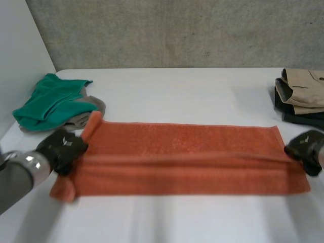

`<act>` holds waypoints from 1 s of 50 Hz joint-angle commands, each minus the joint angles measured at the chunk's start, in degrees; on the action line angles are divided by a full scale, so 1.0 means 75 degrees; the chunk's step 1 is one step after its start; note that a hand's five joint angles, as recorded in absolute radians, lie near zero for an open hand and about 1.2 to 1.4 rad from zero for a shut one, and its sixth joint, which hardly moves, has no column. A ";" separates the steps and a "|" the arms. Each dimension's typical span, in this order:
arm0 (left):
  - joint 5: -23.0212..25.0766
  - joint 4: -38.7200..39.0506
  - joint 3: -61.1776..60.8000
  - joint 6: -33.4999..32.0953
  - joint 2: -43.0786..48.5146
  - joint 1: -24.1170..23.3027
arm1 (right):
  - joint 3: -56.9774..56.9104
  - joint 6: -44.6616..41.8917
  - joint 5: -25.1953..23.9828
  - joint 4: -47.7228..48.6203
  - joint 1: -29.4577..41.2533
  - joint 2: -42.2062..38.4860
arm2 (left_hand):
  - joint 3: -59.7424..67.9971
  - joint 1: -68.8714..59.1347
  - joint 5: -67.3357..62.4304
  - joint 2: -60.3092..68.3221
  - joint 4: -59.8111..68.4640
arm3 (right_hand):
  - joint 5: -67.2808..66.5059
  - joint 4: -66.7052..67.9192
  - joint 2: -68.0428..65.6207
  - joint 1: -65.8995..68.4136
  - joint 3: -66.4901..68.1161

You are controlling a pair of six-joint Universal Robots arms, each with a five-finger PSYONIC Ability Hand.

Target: Fold the laundry.

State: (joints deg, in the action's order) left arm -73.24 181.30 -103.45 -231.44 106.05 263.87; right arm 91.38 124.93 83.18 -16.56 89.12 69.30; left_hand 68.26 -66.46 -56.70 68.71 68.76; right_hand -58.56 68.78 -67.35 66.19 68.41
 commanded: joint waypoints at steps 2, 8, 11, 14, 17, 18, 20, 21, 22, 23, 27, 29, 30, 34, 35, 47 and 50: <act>0.0015 0.1080 0.2072 0.0038 0.1983 -0.0425 | -0.1320 0.1284 0.0370 0.1258 0.0491 -0.1060 | 0.1565 -0.1805 -0.1773 0.1506 0.1498 | -0.1525 0.1496 -0.1686 0.1842 0.1545; -0.0079 0.1314 0.4731 0.0073 0.2922 -0.0577 | -0.2854 0.1752 0.0698 0.3061 0.1031 -0.1330 | 0.1565 -0.1805 -0.1773 0.1506 0.1498 | -0.1525 0.1496 -0.1686 0.1842 0.1545; -0.0173 0.1840 0.6173 0.0295 0.2911 -0.0765 | -0.3815 0.2419 0.1096 0.4150 0.1171 -0.1167 | 0.1565 -0.1805 -0.1773 0.1506 0.1498 | -0.1525 0.1496 -0.1686 0.1842 0.1545; -0.0243 0.3031 0.7029 0.1065 0.2585 -0.0847 | -0.4307 0.3354 0.1342 0.5436 0.1207 -0.0758 | 0.1565 -0.1805 -0.1773 0.1506 0.1498 | -0.1525 0.1496 -0.1686 0.1842 0.1545; -0.0336 0.4054 0.7091 0.1992 0.2022 -0.0777 | -0.4321 0.4024 0.1448 0.6446 0.1207 -0.0161 | 0.1565 -0.1805 -0.1773 0.1506 0.1498 | -0.1525 0.1496 -0.1686 0.1842 0.1545; -0.0406 0.4602 0.7056 0.2645 0.1626 -0.0731 | -0.4309 0.4131 0.1460 0.6659 0.1195 -0.0031 | 0.1565 -0.1805 -0.1773 0.1506 0.1498 | -0.1525 0.1496 -0.1686 0.1842 0.1545; -0.0477 0.4923 0.6986 0.3200 0.1342 -0.0672 | -0.4309 0.4202 0.1484 0.6836 0.1183 0.0111 | 0.1565 -0.1805 -0.1773 0.1506 0.1498 | -0.1525 0.1496 -0.1686 0.1842 0.1545; -0.0512 0.4947 0.6950 0.3400 0.1213 -0.0625 | -0.4309 0.4203 0.1484 0.6814 0.1183 0.0158 | 0.1565 -0.1805 -0.1773 0.1506 0.1498 | -0.1525 0.1496 -0.1686 0.1842 0.1545; -0.0547 0.4831 0.6834 0.3622 0.1073 -0.0497 | -0.4309 0.4203 0.1484 0.6779 0.1195 0.0158 | 0.1565 -0.1805 -0.1773 0.1506 0.1498 | -0.1525 0.1496 -0.1686 0.1842 0.1545; -0.0559 0.4737 0.6752 0.3682 0.1048 -0.0438 | -0.4309 0.4203 0.1484 0.6744 0.1207 0.0158 | 0.1565 -0.1805 -0.1773 0.1506 0.1498 | -0.1525 0.1496 -0.1686 0.1842 0.1545; -0.0524 0.4198 0.6236 0.3695 0.0931 -0.0226 | -0.4146 0.4203 0.1437 0.6381 0.1230 0.0158 | 0.1565 -0.1805 -0.1773 0.1506 0.1498 | -0.1525 0.1496 -0.1686 0.1842 0.1545; -0.0501 0.3930 0.5898 0.3683 0.0919 -0.0261 | -0.3994 0.4203 0.1355 0.6089 0.1219 0.0158 | 0.1565 -0.1805 -0.1773 0.1506 0.1498 | -0.1525 0.1496 -0.1686 0.1842 0.1545; -0.0501 0.3835 0.5756 0.3671 0.0919 -0.0261 | -0.3958 0.4203 0.1332 0.5983 0.1219 0.0147 | 0.1565 -0.1805 -0.1773 0.1506 0.1498 | -0.1525 0.1496 -0.1686 0.1842 0.1545; -0.0501 0.3472 0.5053 0.3648 0.0860 -0.0273 | -0.3584 0.4191 0.1144 0.5479 0.1207 0.0135 | 0.1565 -0.1805 -0.1773 0.1506 0.1498 | -0.1525 0.1496 -0.1686 0.1842 0.1545; -0.0501 0.3401 0.4877 0.3648 0.0825 -0.0285 | -0.3467 0.4191 0.1074 0.5362 0.1195 0.0135 | 0.1565 -0.1805 -0.1773 0.1506 0.1498 | -0.1525 0.1496 -0.1686 0.1842 0.1545; -0.0477 0.2873 0.1152 0.3601 0.0649 -0.0261 | -0.0856 0.4121 0.0020 0.3240 0.1101 -0.0170 | 0.1565 -0.1805 -0.1773 0.1506 0.1498 | -0.1525 0.1496 -0.1686 0.1842 0.1545; -0.0466 0.3037 0.0284 0.3344 0.0684 -0.0191 | -0.0303 0.3981 -0.0168 0.3356 0.1090 -0.0182 | 0.1565 -0.1805 -0.1773 0.1506 0.1498 | -0.1525 0.1496 -0.1686 0.1842 0.1545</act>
State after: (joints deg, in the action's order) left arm -76.88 202.53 -88.54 -204.37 110.89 261.69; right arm 79.44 156.05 84.46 10.15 97.39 68.46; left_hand 68.37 -66.46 -57.23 68.79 69.00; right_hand -58.58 68.80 -67.93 66.67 68.46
